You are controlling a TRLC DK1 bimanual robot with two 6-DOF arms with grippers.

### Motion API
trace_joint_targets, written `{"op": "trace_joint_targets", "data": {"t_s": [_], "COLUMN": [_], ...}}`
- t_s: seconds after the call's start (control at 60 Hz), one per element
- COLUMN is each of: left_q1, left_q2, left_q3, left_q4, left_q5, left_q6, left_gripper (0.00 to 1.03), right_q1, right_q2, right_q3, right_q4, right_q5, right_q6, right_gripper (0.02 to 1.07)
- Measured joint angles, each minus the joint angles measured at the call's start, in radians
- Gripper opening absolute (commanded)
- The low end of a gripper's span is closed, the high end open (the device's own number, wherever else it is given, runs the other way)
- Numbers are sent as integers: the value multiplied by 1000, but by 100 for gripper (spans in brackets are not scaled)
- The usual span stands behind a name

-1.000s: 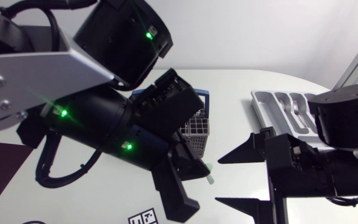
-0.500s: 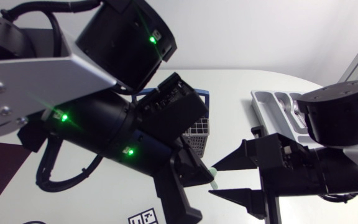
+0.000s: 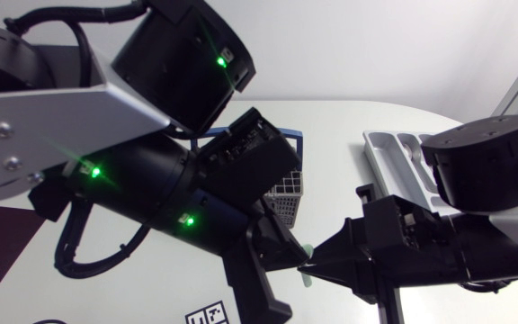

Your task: Transfer all utensils from the basket to the drawer tray.

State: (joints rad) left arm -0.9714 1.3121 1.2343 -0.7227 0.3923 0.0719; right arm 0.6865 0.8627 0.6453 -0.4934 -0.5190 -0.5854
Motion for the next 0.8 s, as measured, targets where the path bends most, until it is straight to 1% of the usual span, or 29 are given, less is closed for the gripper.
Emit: {"op": "trace_joint_targets", "data": {"t_s": [0.133, 0.167, 0.183, 0.217, 0.233, 0.25, 0.283, 0.3, 0.333, 0.433, 0.533, 0.6, 0.7, 0.8], "left_q1": [16, 20, 21, 24, 26, 28, 32, 34, 39, 55, 85, 119, 175, 219], "left_q2": [0, 0, 0, 0, 0, 0, 0, 0, -2, -2, -2, 4, 28, 56], "left_q3": [-9, -11, -12, -13, -13, -13, -13, -13, -13, -13, -12, -7, 10, 24], "left_q4": [31, 39, 41, 47, 53, 60, 72, 80, 98, 123, 166, 192, 217, 227], "left_q5": [16, 19, 19, 19, 18, 18, 18, 16, 13, 11, 11, 10, -10, -93], "left_q6": [-8, -12, -13, -18, -19, -20, -27, -27, -33, -55, -104, -150, -211, -249], "left_gripper": [4, 11, 20, 43, 44, 64, 84, 91, 98, 98, 98, 98, 98, 99], "right_q1": [0, 0, 0, 0, 0, 0, 0, 0, -1, -9, -36, -69, -127, -198], "right_q2": [1, 2, 2, 3, 3, 5, 8, 9, 15, 27, 34, 40, 48, 48], "right_q3": [1, 1, 1, 1, 1, 1, 1, 1, 1, 1, -1, -6, -16, -21], "right_q4": [0, 0, 0, -1, -2, -3, -3, -5, -11, -19, -23, -23, -24, -24], "right_q5": [-2, -1, -1, -1, -2, -2, 0, 0, 3, 19, 51, 76, 140, 217], "right_q6": [0, 0, 0, 0, 0, 0, 1, 1, 0, 0, -1, -12, -30, -59], "right_gripper": [7, 7, 7, 7, 7, 7, 7, 7, 7, 7, 7, 7, 7, 7]}}
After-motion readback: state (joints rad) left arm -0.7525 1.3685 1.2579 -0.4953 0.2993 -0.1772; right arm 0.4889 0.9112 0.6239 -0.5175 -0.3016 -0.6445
